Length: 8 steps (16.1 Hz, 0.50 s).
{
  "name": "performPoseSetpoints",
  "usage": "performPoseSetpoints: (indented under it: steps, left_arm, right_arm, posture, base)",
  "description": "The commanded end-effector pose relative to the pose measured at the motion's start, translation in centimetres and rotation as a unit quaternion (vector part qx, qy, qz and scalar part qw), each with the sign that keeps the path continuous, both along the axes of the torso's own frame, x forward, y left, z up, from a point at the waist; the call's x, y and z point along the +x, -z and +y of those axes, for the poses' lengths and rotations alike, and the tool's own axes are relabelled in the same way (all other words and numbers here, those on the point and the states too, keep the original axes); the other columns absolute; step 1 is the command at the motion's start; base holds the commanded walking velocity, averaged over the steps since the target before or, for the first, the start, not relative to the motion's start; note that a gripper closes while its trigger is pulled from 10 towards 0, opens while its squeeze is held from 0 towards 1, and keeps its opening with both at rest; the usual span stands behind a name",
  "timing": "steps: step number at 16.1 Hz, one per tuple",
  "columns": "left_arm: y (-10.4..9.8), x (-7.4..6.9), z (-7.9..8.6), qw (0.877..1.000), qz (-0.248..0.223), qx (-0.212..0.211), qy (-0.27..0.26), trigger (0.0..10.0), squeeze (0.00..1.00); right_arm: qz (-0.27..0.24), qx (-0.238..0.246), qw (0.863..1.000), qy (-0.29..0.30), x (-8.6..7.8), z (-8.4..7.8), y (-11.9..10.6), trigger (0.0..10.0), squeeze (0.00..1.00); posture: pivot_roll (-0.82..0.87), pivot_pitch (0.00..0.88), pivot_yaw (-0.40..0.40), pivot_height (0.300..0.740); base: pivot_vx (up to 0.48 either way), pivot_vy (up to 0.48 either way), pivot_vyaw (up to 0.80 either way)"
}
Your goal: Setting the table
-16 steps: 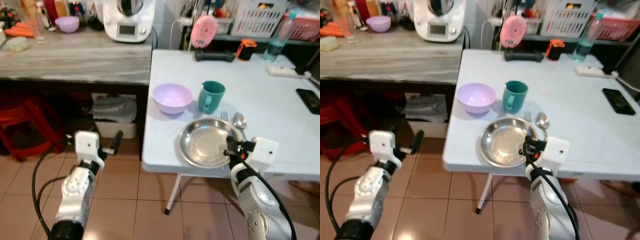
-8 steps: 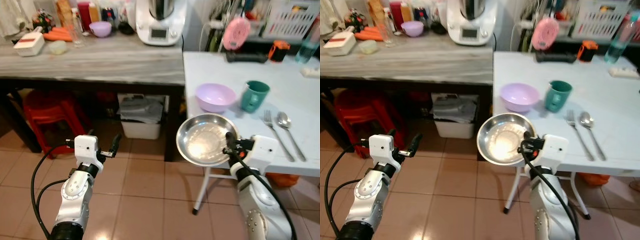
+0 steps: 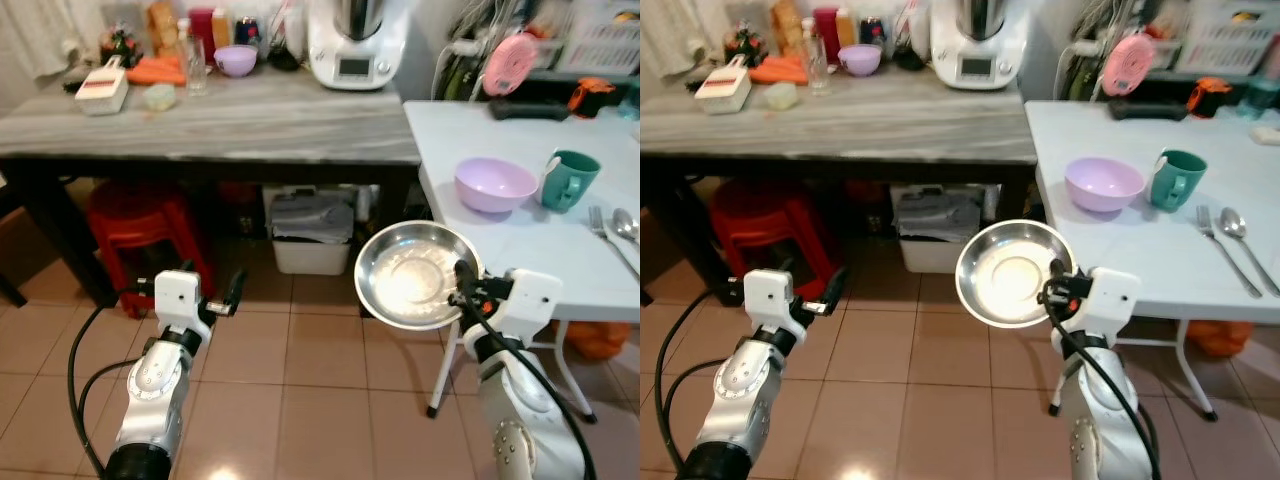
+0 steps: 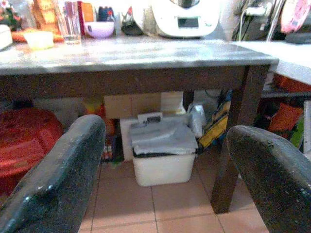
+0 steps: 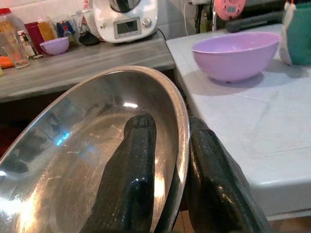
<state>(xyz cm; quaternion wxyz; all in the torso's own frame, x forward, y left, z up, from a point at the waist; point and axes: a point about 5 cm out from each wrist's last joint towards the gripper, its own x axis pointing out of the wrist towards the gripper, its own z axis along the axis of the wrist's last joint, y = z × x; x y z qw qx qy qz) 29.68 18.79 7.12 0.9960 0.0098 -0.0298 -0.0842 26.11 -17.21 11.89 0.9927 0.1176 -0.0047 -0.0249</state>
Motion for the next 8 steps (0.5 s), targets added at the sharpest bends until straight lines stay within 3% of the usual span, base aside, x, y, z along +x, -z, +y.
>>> performPoseSetpoints:
  steps: [1,4,8]
  left_arm:
    - [-0.05,-0.09,0.78,1.000,0.000,0.009,-0.009,10.0,0.00]
    - [-0.01,-0.05,0.64,1.000,0.000,0.007,-0.011,10.0,0.00]
    - [0.02,-0.47,0.74,1.000,-0.006,0.016,-0.008,10.0,0.00]
  right_arm:
    - [-0.013,0.003,1.000,-0.009,0.07,0.73,-0.55,10.0,0.00]
    - [-0.016,-0.001,1.000,-0.007,0.11,0.58,-0.62,10.0,0.00]
    - [-0.023,-0.013,1.000,-0.007,0.22,0.50,-0.84,10.0,0.00]
  posture:
    - [-0.02,0.000,-0.019,0.740]
    - [-0.03,0.000,-0.018,0.740]
    - [-0.03,0.000,-0.018,0.740]
  base:
    - [0.000,0.480,0.00]
    - [0.000,0.440,0.00]
    - [0.000,0.000,0.00]
